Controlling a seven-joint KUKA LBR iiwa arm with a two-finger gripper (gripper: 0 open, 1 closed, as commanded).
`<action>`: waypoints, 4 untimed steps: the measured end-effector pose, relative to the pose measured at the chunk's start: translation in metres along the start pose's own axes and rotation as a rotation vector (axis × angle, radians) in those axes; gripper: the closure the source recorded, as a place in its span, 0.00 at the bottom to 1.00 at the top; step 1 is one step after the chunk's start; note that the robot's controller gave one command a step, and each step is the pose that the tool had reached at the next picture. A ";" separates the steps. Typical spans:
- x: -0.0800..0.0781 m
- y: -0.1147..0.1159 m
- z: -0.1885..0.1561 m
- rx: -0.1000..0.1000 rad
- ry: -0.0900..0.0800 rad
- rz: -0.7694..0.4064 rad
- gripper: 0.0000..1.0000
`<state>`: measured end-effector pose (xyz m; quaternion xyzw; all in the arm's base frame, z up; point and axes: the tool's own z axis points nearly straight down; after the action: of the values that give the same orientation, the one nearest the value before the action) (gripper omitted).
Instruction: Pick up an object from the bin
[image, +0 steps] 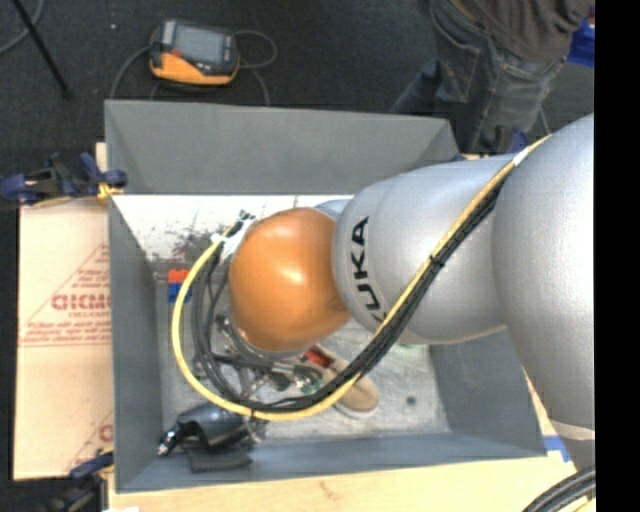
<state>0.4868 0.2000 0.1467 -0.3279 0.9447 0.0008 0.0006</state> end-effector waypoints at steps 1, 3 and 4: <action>-0.005 0.017 0.052 0.002 -0.001 -0.389 0.00; -0.011 0.027 0.072 0.010 0.000 -0.404 1.00; -0.011 0.027 0.072 0.010 0.000 -0.404 1.00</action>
Offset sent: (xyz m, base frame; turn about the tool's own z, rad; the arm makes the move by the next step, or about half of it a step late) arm -0.0139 0.0314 -0.0767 -0.4100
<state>0.4787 0.2285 0.0752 -0.5107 0.8598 -0.0040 0.0023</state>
